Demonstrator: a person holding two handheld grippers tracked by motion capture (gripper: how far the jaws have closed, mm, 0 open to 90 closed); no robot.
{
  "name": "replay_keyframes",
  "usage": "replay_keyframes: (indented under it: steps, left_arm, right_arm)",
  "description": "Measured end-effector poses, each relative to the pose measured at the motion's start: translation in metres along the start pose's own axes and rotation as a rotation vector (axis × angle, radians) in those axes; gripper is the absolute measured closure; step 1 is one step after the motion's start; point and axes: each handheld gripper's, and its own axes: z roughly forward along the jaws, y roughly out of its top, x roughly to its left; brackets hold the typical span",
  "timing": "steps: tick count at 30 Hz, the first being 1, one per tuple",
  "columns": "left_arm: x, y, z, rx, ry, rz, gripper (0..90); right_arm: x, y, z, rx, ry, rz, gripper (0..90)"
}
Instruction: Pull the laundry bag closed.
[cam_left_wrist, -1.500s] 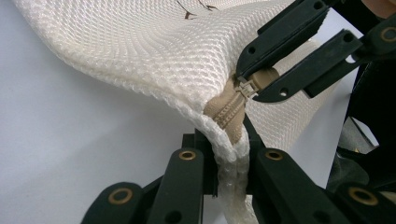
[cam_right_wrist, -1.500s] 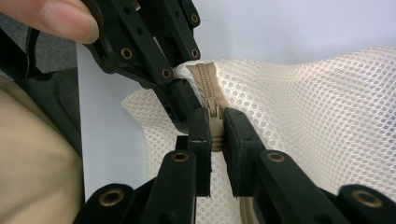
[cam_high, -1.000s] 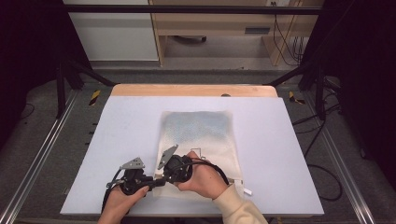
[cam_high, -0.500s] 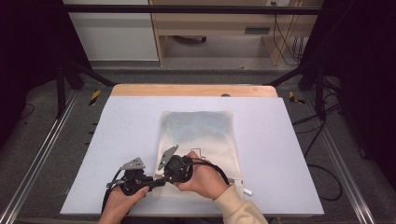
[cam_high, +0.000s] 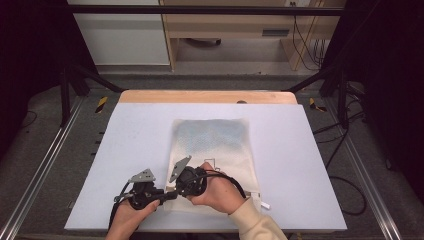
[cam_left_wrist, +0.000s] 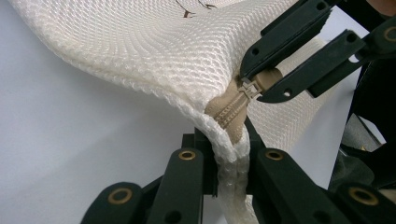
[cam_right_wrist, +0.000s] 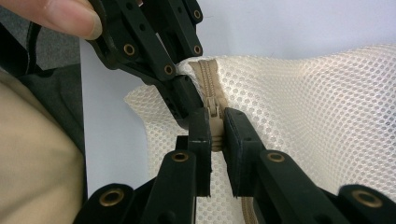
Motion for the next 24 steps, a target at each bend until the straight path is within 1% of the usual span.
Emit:
replay_keyframes:
  steps: [10, 12, 19, 20, 21, 24]
  left_arm:
    - [0.0004, 0.0008, -0.0004, 0.001, -0.003, 0.005, 83.4]
    - [0.0005, 0.0011, -0.0008, 0.001, -0.007, 0.007, 83.4]
    - [-0.0002, 0.0005, -0.0004, 0.005, -0.003, 0.011, 83.4]
    - [-0.0003, 0.0005, -0.0005, 0.002, -0.005, 0.006, 83.3]
    - [0.0000, 0.0007, -0.0008, 0.000, -0.005, 0.008, 83.4]
    - [0.0001, 0.0008, -0.0009, -0.001, -0.006, 0.006, 83.3]
  right_arm:
    - [-0.0003, -0.0005, -0.0004, 0.002, -0.002, 0.004, 81.9]
    - [-0.0014, -0.0012, -0.0009, 0.008, 0.000, -0.008, 81.9]
    - [-0.0014, -0.0028, -0.0012, 0.015, -0.001, -0.002, 81.9]
    - [-0.0014, -0.0029, -0.0013, 0.018, -0.002, -0.001, 81.9]
    - [-0.0024, -0.0035, -0.0012, 0.016, 0.000, -0.007, 81.9]
    - [-0.0036, -0.0049, -0.0020, 0.014, 0.000, 0.000, 81.8]
